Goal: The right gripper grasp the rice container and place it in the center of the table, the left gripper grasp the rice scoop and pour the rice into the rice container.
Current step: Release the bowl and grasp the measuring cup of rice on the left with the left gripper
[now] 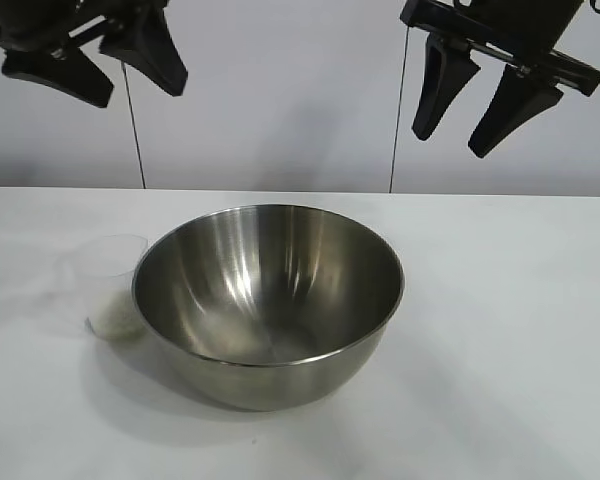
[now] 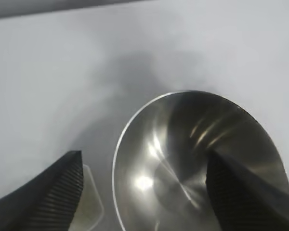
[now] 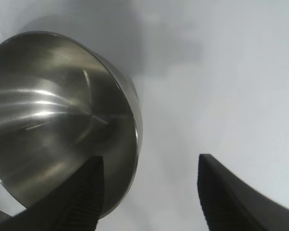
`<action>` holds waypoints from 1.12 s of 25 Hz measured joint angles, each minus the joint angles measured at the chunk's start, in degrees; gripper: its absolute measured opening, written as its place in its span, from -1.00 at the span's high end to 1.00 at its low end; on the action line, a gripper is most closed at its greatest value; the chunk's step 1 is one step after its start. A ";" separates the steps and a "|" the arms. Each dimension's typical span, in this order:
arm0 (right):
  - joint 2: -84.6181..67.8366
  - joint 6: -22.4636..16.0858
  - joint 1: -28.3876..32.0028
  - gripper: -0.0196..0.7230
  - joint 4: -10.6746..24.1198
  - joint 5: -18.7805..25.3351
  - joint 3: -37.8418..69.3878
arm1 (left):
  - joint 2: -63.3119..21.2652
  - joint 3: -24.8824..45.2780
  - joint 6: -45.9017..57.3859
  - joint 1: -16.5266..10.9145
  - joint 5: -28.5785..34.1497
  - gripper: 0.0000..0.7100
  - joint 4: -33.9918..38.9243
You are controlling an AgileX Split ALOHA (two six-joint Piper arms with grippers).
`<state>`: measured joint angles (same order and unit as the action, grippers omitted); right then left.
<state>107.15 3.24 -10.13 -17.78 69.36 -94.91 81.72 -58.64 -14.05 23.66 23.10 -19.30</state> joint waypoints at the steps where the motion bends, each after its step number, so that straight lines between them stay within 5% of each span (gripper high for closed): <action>1: 0.00 0.00 0.00 -0.13 0.00 0.00 0.00 | -1.88 3.33 -1.78 0.00 -2.24 -0.56 0.00; 5: 0.00 0.00 0.00 -0.13 0.00 -0.05 0.00 | -6.66 14.59 -6.25 0.00 -6.80 -0.74 0.43; 9: 0.00 0.00 0.00 -0.13 0.00 -0.05 0.00 | -6.82 22.67 -6.24 0.00 -13.50 -0.67 0.32; 15: 0.00 0.00 0.00 -0.13 0.00 -0.05 0.00 | -7.15 35.15 -4.70 0.00 -39.81 -0.60 0.11; 21: 0.00 0.00 0.00 -0.13 0.01 0.01 0.00 | -7.15 47.59 8.99 0.00 -62.88 -0.43 6.53; 28: 0.00 0.00 0.00 -0.13 0.01 0.01 0.00 | -4.31 49.79 24.94 -5.92 -66.59 -0.28 21.83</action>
<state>107.15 3.24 -10.13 -17.77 69.37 -94.91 77.41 -8.85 10.90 17.75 -43.50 2.53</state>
